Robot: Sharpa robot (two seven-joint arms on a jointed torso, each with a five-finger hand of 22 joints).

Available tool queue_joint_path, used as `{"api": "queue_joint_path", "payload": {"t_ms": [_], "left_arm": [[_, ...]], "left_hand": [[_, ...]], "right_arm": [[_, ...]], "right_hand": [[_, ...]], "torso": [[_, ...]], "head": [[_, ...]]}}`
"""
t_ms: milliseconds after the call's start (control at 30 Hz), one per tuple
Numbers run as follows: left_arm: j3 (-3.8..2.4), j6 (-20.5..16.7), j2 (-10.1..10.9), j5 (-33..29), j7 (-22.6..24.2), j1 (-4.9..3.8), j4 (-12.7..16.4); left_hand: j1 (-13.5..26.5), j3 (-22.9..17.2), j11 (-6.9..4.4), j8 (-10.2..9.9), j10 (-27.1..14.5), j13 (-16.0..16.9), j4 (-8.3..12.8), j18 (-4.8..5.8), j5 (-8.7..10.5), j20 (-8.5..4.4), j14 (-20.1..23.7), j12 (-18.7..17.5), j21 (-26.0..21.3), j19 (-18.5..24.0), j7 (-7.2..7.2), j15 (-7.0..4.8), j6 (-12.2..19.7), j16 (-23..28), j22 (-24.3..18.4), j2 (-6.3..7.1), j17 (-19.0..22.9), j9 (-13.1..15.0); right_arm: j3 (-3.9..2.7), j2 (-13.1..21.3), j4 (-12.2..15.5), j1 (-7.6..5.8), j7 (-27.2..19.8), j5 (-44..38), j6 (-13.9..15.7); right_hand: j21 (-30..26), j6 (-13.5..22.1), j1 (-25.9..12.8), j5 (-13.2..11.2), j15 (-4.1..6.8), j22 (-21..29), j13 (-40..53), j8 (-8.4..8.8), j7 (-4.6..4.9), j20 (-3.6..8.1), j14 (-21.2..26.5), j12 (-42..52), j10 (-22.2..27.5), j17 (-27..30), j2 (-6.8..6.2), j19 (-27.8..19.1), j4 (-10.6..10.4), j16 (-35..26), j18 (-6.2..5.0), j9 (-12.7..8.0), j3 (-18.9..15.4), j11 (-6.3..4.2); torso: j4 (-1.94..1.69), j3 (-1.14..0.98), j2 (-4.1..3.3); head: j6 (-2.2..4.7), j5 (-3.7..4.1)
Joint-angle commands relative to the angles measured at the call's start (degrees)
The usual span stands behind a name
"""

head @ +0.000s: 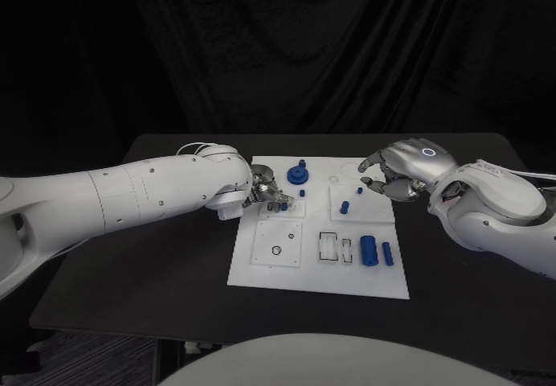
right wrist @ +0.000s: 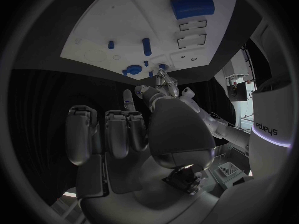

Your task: Assemble the parts on the task board

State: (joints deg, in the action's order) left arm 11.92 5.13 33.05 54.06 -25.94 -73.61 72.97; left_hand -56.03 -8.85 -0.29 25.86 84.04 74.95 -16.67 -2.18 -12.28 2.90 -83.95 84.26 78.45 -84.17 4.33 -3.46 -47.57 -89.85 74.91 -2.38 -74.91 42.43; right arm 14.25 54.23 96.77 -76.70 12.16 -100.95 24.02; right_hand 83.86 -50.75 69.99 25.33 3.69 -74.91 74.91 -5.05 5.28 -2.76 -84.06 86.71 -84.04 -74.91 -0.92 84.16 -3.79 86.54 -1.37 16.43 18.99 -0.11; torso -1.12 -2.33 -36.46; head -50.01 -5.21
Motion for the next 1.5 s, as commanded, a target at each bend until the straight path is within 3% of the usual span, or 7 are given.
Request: {"api": "queue_joint_path", "payload": {"t_ms": [33, 433, 567, 833, 933, 1133, 1500], "left_arm": [[0.20, 1.4, 0.0, 0.1, 0.3, 0.43, -0.1], [0.20, -3.2, 1.4, 0.1, 2.9, 0.43, 1.5], [0.19, -8.9, 3.9, 2.0, 5.8, 0.29, 4.5], [0.19, -10.7, 8.0, 5.9, 7.3, -2.86, 8.2], [0.19, -7.9, 8.7, 6.2, 8.2, -4.12, 8.1], [0.19, -3.3, 8.0, 6.5, 7.7, -5.79, 4.8], [0.20, 2.5, 1.7, 6.6, 2.2, -6.03, -5.2]], "left_hand": [[0.9, 0.7, 0.34, 0.2, 1.3, 10.4, 0.0, -0.56, 0.43, 0.35, -6.1, -0.2, -0.2, -0.4, -0.05, 0.31, -0.5, -0.1, 11.0, -0.26, -15.1, 0.1], [1.7, 5.0, -0.46, 3.7, 2.0, 11.0, 0.1, -0.28, 2.02, -0.26, -6.1, 0.7, 1.0, -1.2, -1.01, -0.35, -1.1, -0.1, 11.7, -1.72, -15.1, 4.8], [-3.2, 5.0, -1.24, 6.1, 3.4, 12.2, 1.5, 0.05, -8.42, -0.95, -6.1, 2.3, 2.4, -2.0, -1.85, -1.07, -1.0, -0.1, 12.3, -0.79, -15.1, 7.6], [-6.4, 4.9, -2.15, 8.3, 5.8, 14.9, 1.6, 0.64, -11.79, -1.69, -6.1, 5.5, 5.0, -3.2, -2.79, -1.87, -2.1, -0.1, 13.1, 0.48, -15.1, 10.0], [-9.7, 4.2, -2.87, 10.2, 6.0, 15.1, 2.2, 0.99, -18.39, -2.33, -6.1, 5.7, 6.5, -3.9, -3.56, -2.50, -2.4, -0.1, 13.5, 0.98, -15.1, 12.4], [-13.0, 2.7, -3.01, 10.1, 6.0, 15.1, 2.9, 1.17, -14.10, -2.48, -6.1, 5.7, 7.3, -4.1, -3.73, -2.59, -2.1, -0.1, 13.8, 1.63, -15.1, 13.6], [-8.4, 4.1, -2.24, 8.6, 6.0, 15.1, 0.1, 1.12, -4.91, -1.90, -6.1, 5.7, 7.2, -4.0, -2.89, -1.91, -2.7, -0.1, 13.7, 1.98, -15.1, 14.1]], "right_arm": [[-0.04, -0.1, 0.0, 0.19, 1.1, -0.4, -0.2], [-0.04, 0.2, 0.0, 0.27, 1.1, -0.4, 0.5], [-0.04, 0.7, 0.0, 0.27, 1.2, -0.4, 0.6], [-0.04, 1.1, 0.0, 0.27, 1.3, -0.4, 0.6], [-0.04, 1.0, -0.2, 0.27, 1.3, -0.4, 0.6], [-0.04, 0.5, -1.1, 0.26, 1.3, -0.4, 0.4], [-0.04, 0.1, -2.0, 0.48, 1.1, -0.4, 0.1]], "right_hand": [[0.3, -0.2, 0.5, 0.4, 0.37, -13.0, 11.5, 0.32, 0.00, 0.40, -4.5, -0.2, -3.0, -8.3, 0.15, 2.9, 0.0, -0.2, -0.17, -0.1, 0.5, -0.35], [0.3, -0.2, 0.5, 0.4, 0.37, -13.0, 11.5, 0.32, 0.00, 0.40, -4.5, -0.2, -3.0, -8.3, 0.15, 2.9, 0.0, -0.2, -0.17, -0.1, 0.5, -0.35], [0.3, -0.3, 0.6, 0.6, 0.37, -13.0, 11.5, 0.33, 0.01, 0.41, -4.5, -0.3, -3.0, -8.4, 0.12, 2.8, 0.1, -0.2, -0.18, -0.1, 0.6, -0.34], [0.4, -0.3, 0.5, 0.6, 0.37, -13.1, 11.5, 0.33, 0.05, 0.41, -4.5, -0.2, -3.0, -8.5, 0.15, 2.9, 0.0, -0.1, -0.15, -0.1, 0.6, -0.32], [0.4, -0.3, 0.4, 0.7, 0.36, -13.1, 11.5, 0.34, 0.05, 0.41, -4.5, -0.2, -3.1, -8.5, 0.23, 2.9, -0.1, -0.1, -0.15, -0.1, 0.7, -0.32], [0.4, -0.3, 0.3, 0.8, 0.36, -13.1, 11.5, 0.35, 0.05, 0.41, -4.5, -0.2, -3.1, -8.5, 0.37, 2.9, -0.2, -0.1, -0.13, -0.1, 0.7, -0.31], [0.6, -0.3, 0.1, 0.9, 0.36, -13.2, 11.6, 0.43, 0.05, 0.41, -4.6, -0.1, -3.1, -8.7, 0.53, 3.0, -0.3, 0.0, -0.09, -0.2, 0.9, -0.31]], "torso": [[0.02, 0.00, -0.01], [0.03, -0.01, 0.00], [-0.07, 0.00, 0.02], [-0.01, -0.10, 0.02], [-0.03, -0.18, 0.07], [0.11, 0.04, 0.03], [0.22, 0.07, 0.02]], "head": [[0.01, -0.02], [0.01, -0.41], [0.01, -0.34], [0.01, -0.02], [0.01, 0.14], [0.01, -0.12], [0.01, -0.10]]}}
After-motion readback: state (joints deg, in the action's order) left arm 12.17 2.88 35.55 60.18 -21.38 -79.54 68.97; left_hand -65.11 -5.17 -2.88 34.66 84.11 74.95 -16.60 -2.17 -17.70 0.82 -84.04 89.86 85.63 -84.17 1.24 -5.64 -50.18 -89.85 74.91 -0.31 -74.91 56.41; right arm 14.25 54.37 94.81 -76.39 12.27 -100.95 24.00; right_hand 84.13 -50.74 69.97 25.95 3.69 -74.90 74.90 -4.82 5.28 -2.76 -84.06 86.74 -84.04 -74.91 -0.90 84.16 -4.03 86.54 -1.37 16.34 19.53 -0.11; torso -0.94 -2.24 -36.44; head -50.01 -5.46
